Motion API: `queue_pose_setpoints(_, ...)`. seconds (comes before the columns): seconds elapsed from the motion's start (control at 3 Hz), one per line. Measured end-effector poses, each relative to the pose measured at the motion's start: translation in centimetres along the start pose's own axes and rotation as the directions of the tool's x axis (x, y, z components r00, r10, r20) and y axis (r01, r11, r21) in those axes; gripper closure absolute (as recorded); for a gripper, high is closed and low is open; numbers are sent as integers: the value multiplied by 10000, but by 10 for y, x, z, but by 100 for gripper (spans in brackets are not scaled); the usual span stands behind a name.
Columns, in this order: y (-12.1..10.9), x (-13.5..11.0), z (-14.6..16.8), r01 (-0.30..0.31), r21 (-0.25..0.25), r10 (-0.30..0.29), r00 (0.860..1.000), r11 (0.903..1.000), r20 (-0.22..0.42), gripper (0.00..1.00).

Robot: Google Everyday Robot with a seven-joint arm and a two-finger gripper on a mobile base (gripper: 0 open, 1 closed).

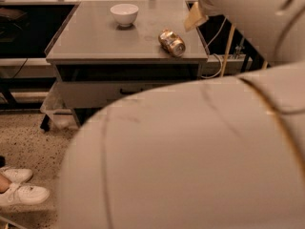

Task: Pick orange can from middle drawer and place on counter

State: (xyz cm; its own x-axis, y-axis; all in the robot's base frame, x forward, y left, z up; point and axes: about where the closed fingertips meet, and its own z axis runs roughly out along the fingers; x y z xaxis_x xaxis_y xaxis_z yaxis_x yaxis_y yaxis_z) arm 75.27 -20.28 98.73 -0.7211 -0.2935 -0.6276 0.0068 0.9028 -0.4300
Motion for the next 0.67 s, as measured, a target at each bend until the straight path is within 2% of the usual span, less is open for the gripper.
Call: queue_pose_setpoints(0.67, -22, 22, -4, -395, -185, 391, 9990, 9990, -194, 0)
